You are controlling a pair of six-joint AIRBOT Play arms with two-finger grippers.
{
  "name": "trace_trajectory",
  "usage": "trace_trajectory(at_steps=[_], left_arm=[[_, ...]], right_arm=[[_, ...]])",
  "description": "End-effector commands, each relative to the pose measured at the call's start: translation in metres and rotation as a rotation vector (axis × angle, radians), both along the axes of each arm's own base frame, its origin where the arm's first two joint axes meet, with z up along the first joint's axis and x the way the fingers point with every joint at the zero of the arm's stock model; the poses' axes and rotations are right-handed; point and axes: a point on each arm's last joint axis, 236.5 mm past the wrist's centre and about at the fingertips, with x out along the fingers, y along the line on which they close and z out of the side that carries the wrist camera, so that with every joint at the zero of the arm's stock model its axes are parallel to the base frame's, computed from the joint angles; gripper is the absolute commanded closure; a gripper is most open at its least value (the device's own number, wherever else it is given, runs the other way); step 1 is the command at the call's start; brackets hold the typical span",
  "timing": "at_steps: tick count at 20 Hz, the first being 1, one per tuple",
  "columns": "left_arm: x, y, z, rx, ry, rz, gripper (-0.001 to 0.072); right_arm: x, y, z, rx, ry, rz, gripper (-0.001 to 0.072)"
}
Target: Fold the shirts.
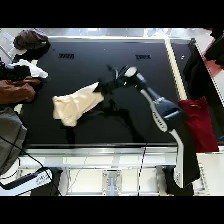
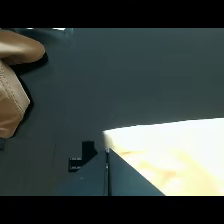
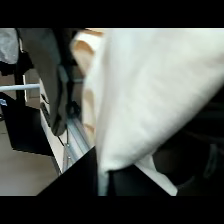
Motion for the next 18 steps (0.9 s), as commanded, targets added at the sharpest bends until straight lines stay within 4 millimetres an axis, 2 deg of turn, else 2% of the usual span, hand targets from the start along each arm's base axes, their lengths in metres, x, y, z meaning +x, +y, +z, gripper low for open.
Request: trace_trajectory(at_steps=[1, 2, 3, 6, 8, 12, 13, 15, 18], left_arm=[[0.000, 0.000, 0.000, 0.001, -0.001, 0.000, 0.0697], [0.000, 0.000, 0.000, 0.000, -0.001, -0.001, 0.0697], [0.000, 0.000, 0.000, 0.000, -0.001, -0.001, 0.0697], [0.001, -0.007, 0.001, -0.029, -0.008, -0.008, 0.0697], [0.003, -0.015, 0.003, -0.069, -0.018, -0.018, 0.0697], [0.004, -0.019, 0.004, -0.088, -0.024, -0.022, 0.0697], [0.004, -0.019, 0.004, -0.088, -0.024, -0.022, 0.0697], [0.004, -0.019, 0.004, -0.089, -0.025, -0.022, 0.0697], [0.004, -0.019, 0.004, -0.089, -0.024, -0.022, 0.0697]], right_arm=[[0.006, -0.065, 0.122, 0.005, -0.202, -0.074, 0.0693], [0.004, -0.092, 0.145, -0.067, -0.252, -0.126, 0.0693], [0.001, -0.121, 0.156, -0.171, -0.294, -0.170, 0.0693], [-0.007, -0.229, 0.165, -0.499, -0.339, -0.329, 0.0695], [-0.008, -0.292, 0.166, -0.556, -0.295, -0.449, 0.0695], [-0.014, -0.418, 0.147, -0.650, -0.130, -0.705, 0.0694], [-0.021, -0.444, 0.144, -0.670, -0.095, -0.748, 0.0694], [-0.047, -0.495, 0.132, -0.742, 0.013, -0.815, 0.0694], [-0.106, -0.556, 0.113, -0.872, 0.192, -0.837, 0.0694]])
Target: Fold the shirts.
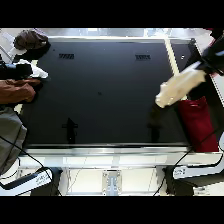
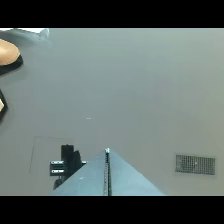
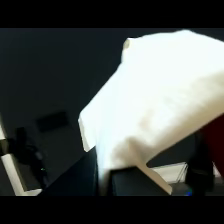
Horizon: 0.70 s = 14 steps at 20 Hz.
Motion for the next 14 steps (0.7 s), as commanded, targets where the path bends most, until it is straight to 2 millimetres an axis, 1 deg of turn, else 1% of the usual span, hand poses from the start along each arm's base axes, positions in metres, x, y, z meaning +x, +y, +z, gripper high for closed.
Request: trace_trajectory(at_steps=[1, 2, 3, 4, 5, 7, 9, 10, 12, 13, 14], left_arm=[[0.000, -0.001, 0.000, -0.005, -0.001, -0.001, 0.0697], [0.000, -0.001, 0.000, -0.005, -0.001, -0.001, 0.0697], [0.000, -0.002, 0.000, -0.009, -0.002, -0.002, 0.0697], [0.001, -0.004, 0.001, -0.016, -0.004, -0.004, 0.0697], [0.001, -0.005, 0.001, -0.021, -0.005, -0.005, 0.0697], [0.002, -0.009, 0.002, -0.041, -0.011, -0.010, 0.0697], [0.003, -0.015, 0.004, -0.069, -0.018, -0.018, 0.0697], [0.003, -0.019, 0.006, -0.085, -0.022, -0.021, 0.0697], [0.004, -0.021, 0.006, -0.089, -0.023, -0.026, 0.0697], [0.004, -0.023, 0.006, -0.089, -0.023, -0.030, 0.0697], [0.004, -0.024, 0.006, -0.090, -0.023, -0.033, 0.0697]], right_arm=[[-0.067, -0.073, -0.016, -0.063, 0.181, -0.143, 0.0694], [-0.081, -0.084, -0.018, -0.080, 0.194, -0.159, 0.0694], [-0.100, -0.098, -0.022, -0.102, 0.232, -0.211, 0.0694], [-0.119, -0.106, -0.027, -0.118, 0.265, -0.236, 0.0694], [-0.140, -0.112, -0.035, -0.123, 0.306, -0.259, 0.0694], [-0.186, -0.116, -0.058, -0.112, 0.398, -0.302, 0.0693], [-0.221, -0.117, -0.086, -0.103, 0.433, -0.366, 0.0693], [-0.238, -0.115, -0.104, -0.090, 0.440, -0.408, 0.0693], [-0.270, -0.105, -0.144, -0.055, 0.467, -0.479, 0.0692], [-0.287, -0.096, -0.165, -0.030, 0.493, -0.509, 0.0691], [-0.300, -0.089, -0.182, -0.008, 0.519, -0.528, 0.0690]])
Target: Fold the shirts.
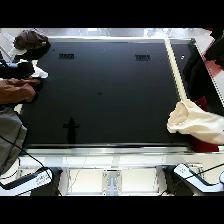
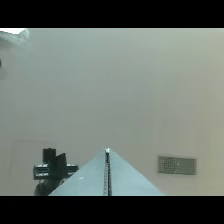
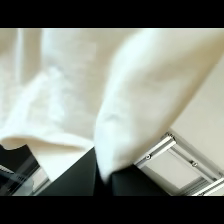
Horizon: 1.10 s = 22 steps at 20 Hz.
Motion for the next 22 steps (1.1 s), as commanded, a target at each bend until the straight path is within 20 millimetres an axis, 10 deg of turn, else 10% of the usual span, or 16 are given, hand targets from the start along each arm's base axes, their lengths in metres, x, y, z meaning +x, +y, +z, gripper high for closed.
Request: trace_trajectory(at_steps=[1, 3, 6, 9, 13, 16, 22], left_arm=[[0.001, -0.007, 0.001, -0.015, -0.004, -0.012, 0.0697], [0.001, -0.010, 0.001, -0.014, -0.004, -0.018, 0.0697], [0.001, -0.010, 0.001, -0.014, -0.004, -0.019, 0.0697], [0.001, -0.010, 0.001, -0.014, -0.004, -0.019, 0.0697], [-0.001, -0.011, 0.000, -0.016, 0.005, -0.022, 0.0697], [-0.001, -0.011, -0.001, -0.017, 0.008, -0.023, 0.0697], [-0.001, -0.011, -0.001, -0.016, 0.007, -0.023, 0.0697]], right_arm=[[-0.052, 0.022, -0.061, 0.045, 0.061, -0.101, 0.0618], [-0.063, 0.033, -0.063, 0.086, 0.086, -0.113, 0.0293], [-0.037, 0.021, -0.009, -0.002, -0.052, -0.106, 0.0296], [0.064, 0.020, 0.113, -0.150, -0.607, -0.053, 0.0298], [0.151, 0.137, 0.266, -0.156, -1.294, 0.418, 0.0300], [0.168, 0.212, 0.262, -0.100, -1.320, 0.705, 0.0300], [0.195, 0.286, 0.188, 0.016, -1.113, 0.992, 0.0300]])
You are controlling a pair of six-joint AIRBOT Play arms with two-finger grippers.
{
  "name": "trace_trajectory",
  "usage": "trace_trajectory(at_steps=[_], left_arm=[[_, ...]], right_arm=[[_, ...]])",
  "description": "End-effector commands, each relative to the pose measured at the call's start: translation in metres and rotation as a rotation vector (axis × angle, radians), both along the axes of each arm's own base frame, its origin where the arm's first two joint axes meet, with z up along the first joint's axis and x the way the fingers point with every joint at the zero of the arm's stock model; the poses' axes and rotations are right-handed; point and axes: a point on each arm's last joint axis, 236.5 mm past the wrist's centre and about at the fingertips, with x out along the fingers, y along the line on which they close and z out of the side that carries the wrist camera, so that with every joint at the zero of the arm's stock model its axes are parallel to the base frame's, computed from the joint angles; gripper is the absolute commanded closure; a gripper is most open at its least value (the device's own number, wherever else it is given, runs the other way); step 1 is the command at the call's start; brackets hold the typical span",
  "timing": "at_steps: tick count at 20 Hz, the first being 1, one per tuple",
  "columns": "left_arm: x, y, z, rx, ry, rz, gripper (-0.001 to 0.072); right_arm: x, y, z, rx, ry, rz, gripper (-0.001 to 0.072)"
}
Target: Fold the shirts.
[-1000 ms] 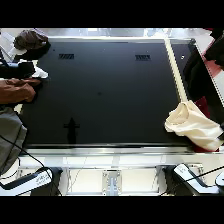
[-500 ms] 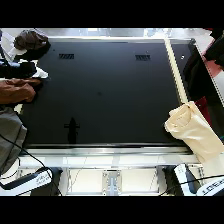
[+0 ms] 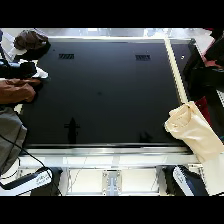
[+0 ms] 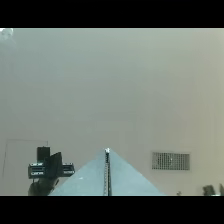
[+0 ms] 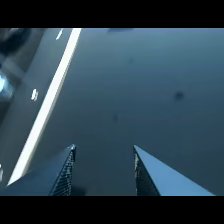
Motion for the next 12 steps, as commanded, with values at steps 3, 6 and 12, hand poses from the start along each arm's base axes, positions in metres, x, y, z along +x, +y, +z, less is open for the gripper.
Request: trace_trajectory(at_steps=[3, 6, 12], left_arm=[[0.000, 0.000, 0.000, 0.000, 0.000, 0.000, 0.0697], [0.000, 0.000, 0.000, 0.001, 0.000, -0.001, 0.0697], [0.000, 0.000, 0.000, 0.001, 0.000, -0.001, 0.0697]], right_arm=[[0.016, 0.051, -0.041, 0.002, 0.122, 0.137, 0.0300], [0.017, 0.054, -0.047, 0.044, 0.172, 0.126, 0.0300], [0.011, 0.057, -0.050, 0.048, 0.198, 0.144, 0.0300]])
